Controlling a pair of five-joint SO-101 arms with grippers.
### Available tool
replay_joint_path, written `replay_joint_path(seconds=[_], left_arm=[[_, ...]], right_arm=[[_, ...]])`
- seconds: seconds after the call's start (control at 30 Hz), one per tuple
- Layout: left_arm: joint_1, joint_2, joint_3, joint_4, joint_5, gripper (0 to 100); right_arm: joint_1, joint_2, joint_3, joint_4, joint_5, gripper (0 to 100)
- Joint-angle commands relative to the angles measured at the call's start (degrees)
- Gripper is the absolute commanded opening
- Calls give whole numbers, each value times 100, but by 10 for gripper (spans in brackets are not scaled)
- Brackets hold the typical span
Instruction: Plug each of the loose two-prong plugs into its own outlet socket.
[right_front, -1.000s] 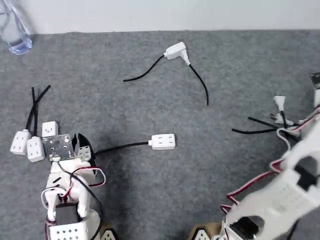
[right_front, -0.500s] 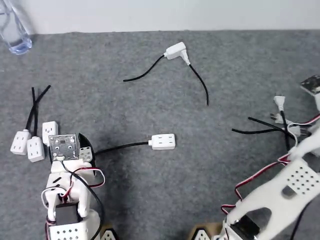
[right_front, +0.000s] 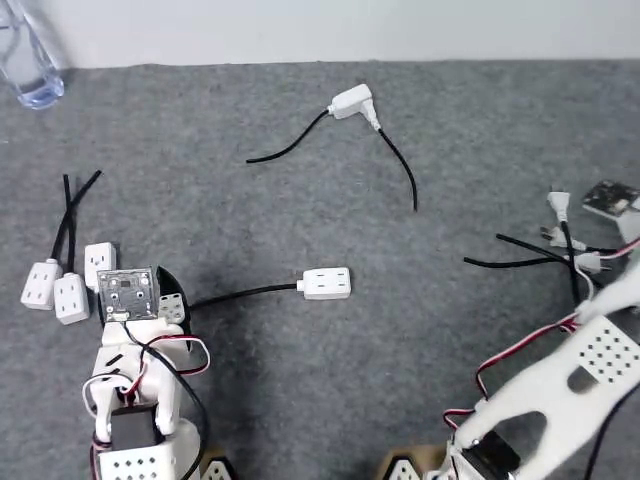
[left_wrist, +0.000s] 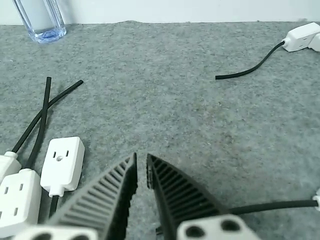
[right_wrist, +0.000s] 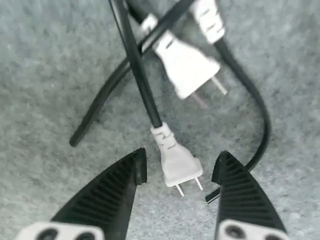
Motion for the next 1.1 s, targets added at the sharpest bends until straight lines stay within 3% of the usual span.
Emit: replay_joint_path(seconds=[0.0, 0.3, 0.5, 0.6, 0.73, 0.87, 1.07], left_arm=[[-9, -70, -40, 79, -44, 34], [-9, -70, -40, 176, -44, 34], [-9, -70, -40, 176, -44, 34], [-9, -70, -40, 185, -44, 34], [-9, -70, -40, 185, -44, 34], [0, -70, -40, 185, -44, 34], [0, -70, -40, 185, -44, 34]], right_arm=[[101, 22, -316, 75, 352, 208], [119, 321, -316, 66, 510, 200], [224, 505, -316, -312, 501, 2], [347, 646, -316, -400, 501, 41], [391, 629, -325, -171, 404, 6], [330, 303, -774, 479, -149, 9], [48, -637, -1037, 462, -2066, 8]])
